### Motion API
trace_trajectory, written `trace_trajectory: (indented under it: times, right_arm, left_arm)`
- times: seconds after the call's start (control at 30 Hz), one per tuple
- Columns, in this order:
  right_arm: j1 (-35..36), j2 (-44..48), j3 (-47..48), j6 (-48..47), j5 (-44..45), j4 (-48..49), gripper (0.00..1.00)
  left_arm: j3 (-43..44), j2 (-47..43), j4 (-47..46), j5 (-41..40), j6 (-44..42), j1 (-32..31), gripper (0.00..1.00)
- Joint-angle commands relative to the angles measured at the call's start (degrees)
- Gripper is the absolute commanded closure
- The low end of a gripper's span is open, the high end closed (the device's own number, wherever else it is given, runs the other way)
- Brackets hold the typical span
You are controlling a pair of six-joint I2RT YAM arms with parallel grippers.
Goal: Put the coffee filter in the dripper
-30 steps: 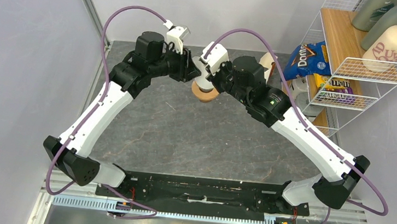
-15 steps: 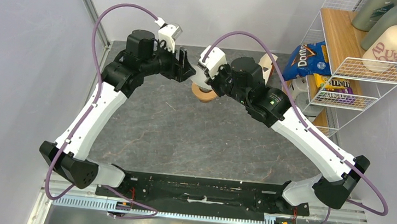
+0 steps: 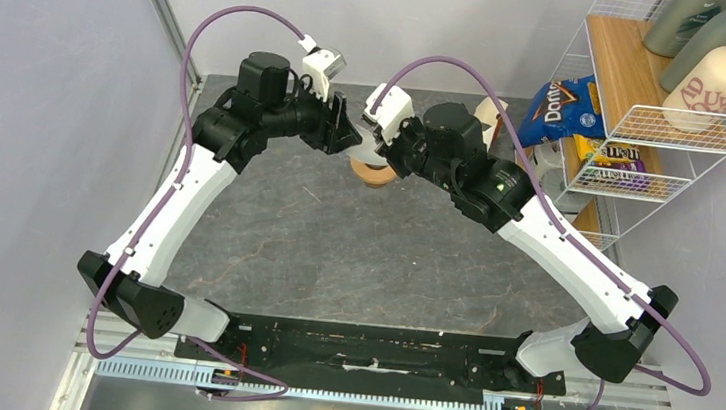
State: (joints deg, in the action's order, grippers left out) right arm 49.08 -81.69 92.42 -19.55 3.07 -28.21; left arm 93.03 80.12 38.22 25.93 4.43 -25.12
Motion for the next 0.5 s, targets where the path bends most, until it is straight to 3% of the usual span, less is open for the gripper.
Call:
trace_trajectory:
  times: [0.0,0.1,0.33,0.47]
  right_arm:
    - [0.1,0.6,2.3,0.3,2.2,3.2,1.00]
    - [0.1,0.9,1.9,0.4,1.3,3.5,1.00]
    - [0.1,0.4,1.9,1.1,1.5,4.3,1.00]
    - [0.1,-0.1,2.2,2.0,2.7,5.0,1.00]
  left_arm:
    - [0.1,-0.7,0.4,-0.3,-1.3,-0.4,0.40]
    - [-0.8,-1.2,-0.4,-1.2,-0.1,-0.4,0.39]
    - [-1.0,-0.9,-2.1,-0.8,2.4,-0.7,0.47]
    - [-1.5,-0.9,-3.1,-1.0,3.6,-1.3,0.59]
